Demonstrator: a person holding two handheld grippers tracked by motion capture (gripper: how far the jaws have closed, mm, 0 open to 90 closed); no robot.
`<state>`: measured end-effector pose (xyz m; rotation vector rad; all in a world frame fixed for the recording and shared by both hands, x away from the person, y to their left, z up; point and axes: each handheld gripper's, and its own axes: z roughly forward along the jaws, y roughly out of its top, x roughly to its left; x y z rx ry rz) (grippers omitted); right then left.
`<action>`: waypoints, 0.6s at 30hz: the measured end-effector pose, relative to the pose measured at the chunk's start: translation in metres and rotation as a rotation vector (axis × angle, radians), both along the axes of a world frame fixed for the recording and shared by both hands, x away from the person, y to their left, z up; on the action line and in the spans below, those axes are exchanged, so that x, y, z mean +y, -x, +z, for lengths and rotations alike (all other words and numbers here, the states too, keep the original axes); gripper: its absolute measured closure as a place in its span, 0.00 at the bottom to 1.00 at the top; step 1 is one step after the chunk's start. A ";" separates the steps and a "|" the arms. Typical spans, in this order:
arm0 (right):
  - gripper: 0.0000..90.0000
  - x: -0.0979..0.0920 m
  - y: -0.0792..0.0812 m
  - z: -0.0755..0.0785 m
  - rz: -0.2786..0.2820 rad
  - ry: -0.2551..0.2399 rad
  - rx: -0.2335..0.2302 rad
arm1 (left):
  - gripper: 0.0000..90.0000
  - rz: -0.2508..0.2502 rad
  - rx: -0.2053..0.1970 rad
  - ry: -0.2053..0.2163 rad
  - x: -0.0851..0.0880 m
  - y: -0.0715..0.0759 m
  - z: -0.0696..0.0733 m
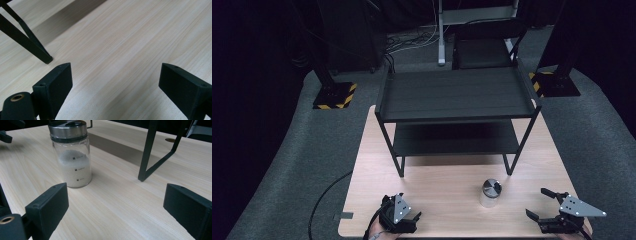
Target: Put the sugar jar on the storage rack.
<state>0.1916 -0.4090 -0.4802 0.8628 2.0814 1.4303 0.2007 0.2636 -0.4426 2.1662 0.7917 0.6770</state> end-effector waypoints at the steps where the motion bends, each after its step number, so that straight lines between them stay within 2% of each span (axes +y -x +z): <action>1: 0.05 0.000 0.000 0.000 0.000 0.000 0.000 | 0.13 0.002 0.002 0.003 0.000 0.000 0.000; 10: 0.05 0.000 0.001 0.000 0.006 0.002 0.009 | 0.13 -0.008 0.001 -0.001 -0.001 -0.002 0.000; 18: 0.05 0.008 -0.002 0.003 0.047 0.021 0.005 | 0.13 -0.005 0.001 0.000 -0.001 -0.001 0.000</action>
